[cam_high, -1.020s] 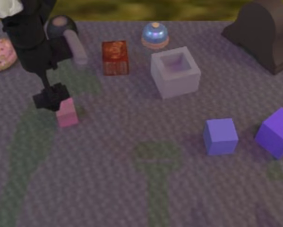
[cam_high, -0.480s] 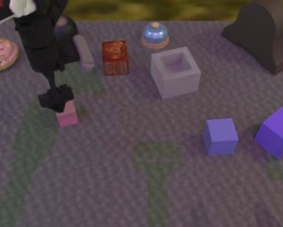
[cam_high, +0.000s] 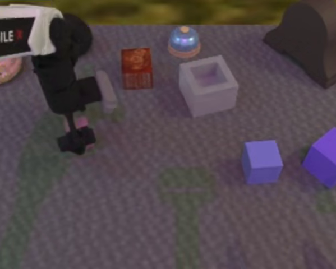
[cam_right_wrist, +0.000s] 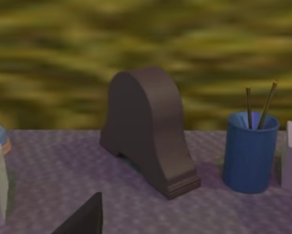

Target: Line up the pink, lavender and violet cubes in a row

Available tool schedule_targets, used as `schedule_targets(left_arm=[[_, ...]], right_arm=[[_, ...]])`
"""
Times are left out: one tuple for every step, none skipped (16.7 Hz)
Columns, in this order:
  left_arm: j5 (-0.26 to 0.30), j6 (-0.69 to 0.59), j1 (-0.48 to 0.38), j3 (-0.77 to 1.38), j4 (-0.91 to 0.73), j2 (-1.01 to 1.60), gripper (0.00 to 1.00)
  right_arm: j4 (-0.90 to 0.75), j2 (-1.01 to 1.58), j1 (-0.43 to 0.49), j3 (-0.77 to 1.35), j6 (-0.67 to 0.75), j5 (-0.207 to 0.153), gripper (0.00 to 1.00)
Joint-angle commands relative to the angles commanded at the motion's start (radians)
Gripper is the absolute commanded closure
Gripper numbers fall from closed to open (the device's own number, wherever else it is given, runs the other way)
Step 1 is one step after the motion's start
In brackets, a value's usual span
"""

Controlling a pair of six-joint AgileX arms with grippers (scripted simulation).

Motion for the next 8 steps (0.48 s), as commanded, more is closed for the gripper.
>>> schedule_targets(left_arm=[[0.0, 0.0, 0.0, -0.019, 0.028, 0.012, 0.0], [0.0, 0.001, 0.0, -0.031, 0.045, 0.02, 0.0], [0.0, 0.001, 0.0, -0.036, 0.051, 0.023, 0.0], [0.0, 0.001, 0.0, -0.036, 0.051, 0.023, 0.0], [0.0, 0.001, 0.0, -0.036, 0.051, 0.023, 0.0], [0.0, 0.001, 0.0, -0.036, 0.051, 0.023, 0.0], [0.0, 0.001, 0.0, -0.036, 0.051, 0.023, 0.08], [0.0, 0.001, 0.0, -0.036, 0.051, 0.023, 0.15]], right_arm=[[0.0, 0.0, 0.0, 0.0, 0.0, 0.0, 0.0], [0.0, 0.0, 0.0, 0.0, 0.0, 0.0, 0.0], [0.0, 0.0, 0.0, 0.0, 0.0, 0.0, 0.0], [0.0, 0.0, 0.0, 0.0, 0.0, 0.0, 0.0], [0.0, 0.0, 0.0, 0.0, 0.0, 0.0, 0.0], [0.0, 0.0, 0.0, 0.0, 0.0, 0.0, 0.0], [0.0, 0.0, 0.0, 0.0, 0.0, 0.0, 0.0], [0.0, 0.0, 0.0, 0.0, 0.0, 0.0, 0.0]])
